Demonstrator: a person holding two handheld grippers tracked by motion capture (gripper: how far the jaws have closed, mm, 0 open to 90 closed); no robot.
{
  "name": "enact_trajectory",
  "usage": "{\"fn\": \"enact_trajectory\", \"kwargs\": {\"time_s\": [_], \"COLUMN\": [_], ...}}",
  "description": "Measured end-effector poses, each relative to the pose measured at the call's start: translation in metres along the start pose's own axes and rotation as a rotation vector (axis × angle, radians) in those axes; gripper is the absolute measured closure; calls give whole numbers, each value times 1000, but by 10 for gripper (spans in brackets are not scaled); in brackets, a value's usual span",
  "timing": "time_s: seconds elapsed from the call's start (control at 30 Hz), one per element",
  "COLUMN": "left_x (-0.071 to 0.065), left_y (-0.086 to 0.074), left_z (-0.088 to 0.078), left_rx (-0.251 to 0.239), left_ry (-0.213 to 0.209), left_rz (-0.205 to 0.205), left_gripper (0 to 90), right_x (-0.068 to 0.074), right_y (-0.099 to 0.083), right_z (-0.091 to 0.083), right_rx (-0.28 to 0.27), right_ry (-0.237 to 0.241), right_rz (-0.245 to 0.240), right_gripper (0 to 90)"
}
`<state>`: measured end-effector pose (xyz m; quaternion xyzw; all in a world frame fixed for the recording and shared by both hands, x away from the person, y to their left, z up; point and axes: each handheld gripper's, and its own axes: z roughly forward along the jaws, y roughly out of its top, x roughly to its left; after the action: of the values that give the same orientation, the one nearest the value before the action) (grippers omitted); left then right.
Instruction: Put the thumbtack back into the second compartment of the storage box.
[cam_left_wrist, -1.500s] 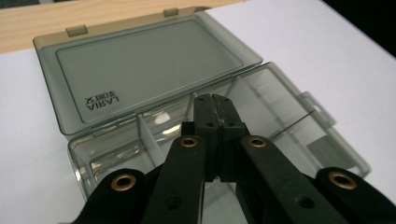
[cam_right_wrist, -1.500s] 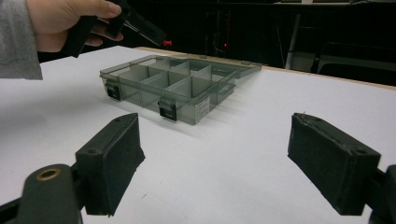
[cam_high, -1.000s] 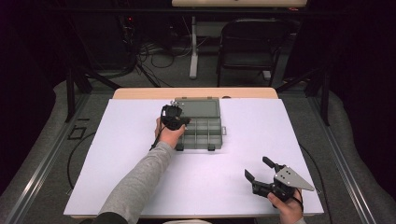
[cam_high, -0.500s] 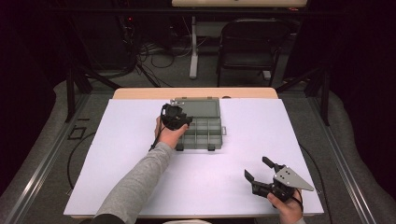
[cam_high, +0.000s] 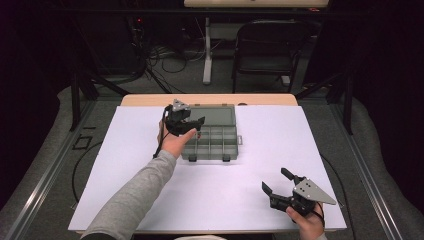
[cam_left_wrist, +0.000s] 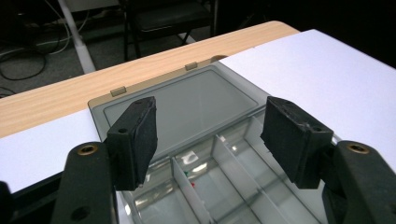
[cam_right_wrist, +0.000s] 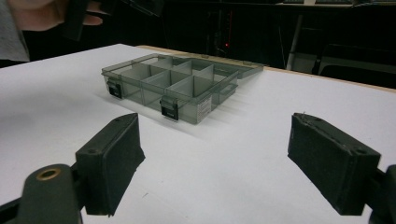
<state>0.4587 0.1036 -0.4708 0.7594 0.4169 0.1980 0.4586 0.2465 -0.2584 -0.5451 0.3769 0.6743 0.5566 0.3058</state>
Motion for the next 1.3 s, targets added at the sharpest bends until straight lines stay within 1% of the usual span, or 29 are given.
{"fn": "enact_trajectory", "kwargs": {"time_s": [0.03, 0.23, 0.37, 0.47, 0.5, 0.53, 0.6, 0.7, 0.8, 0.87, 0.97, 1.0, 1.1, 1.13, 1.23, 1.3], "left_x": [0, 1, 4, 8, 11, 11, 13, 16, 18, 18, 17, 17, 17, 18, 20, 21], "left_y": [1, 2, -2, -8, -13, -13, -21, -34, -51, -64, -83, -89, -103, -108, -122, -131], "left_z": [-5, -40, -61, -78, -89, -89, -101, -119, -135, -145, -155, -159, -170, -173, -181, -183], "left_rx": [-1, -49, -62, -67, -71, -71, -77, -100, -123, -138, -141, -140, -133, -139, -146, -143], "left_ry": [-8, -43, -43, -52, -59, -59, -67, -63, -73, -75, -89, -88, -65, -61, -57, -71], "left_rz": [-1, 7, 29, 24, 22, 22, 23, 31, 16, 22, 13, 10, 32, 31, 33, 32], "left_gripper": [349, 340, 339, 339, 337, 336, 336, 336, 334, 334, 335, 336, 336, 336, 336, 336], "right_x": [0, 1, 1, 0, 1, 1, 1, 1, 1, 1, 1, 1, 1, 1, 1, 1], "right_y": [0, 0, 0, 0, 0, 0, 0, 0, 0, 0, -1, -1, -1, -1, -1, -1], "right_z": [0, 0, 0, 0, 0, 0, 0, 0, 1, 1, 1, 1, 1, 1, 1, 1], "right_rx": [0, -2, -2, -2, -2, -2, 1, 3, 5, 5, 10, 11, 13, 13, 15, 16], "right_ry": [0, 0, -3, -5, -5, -5, -6, -5, -8, -8, -10, -11, -13, -13, -12, -12], "right_rz": [0, -3, -2, -2, -2, -2, 0, -2, -6, -7, -6, -6, -6, -5, -7, -5], "right_gripper": [169, 169, 169, 169, 169, 169, 169, 169, 169, 169, 169, 169, 169, 169, 169, 169]}}
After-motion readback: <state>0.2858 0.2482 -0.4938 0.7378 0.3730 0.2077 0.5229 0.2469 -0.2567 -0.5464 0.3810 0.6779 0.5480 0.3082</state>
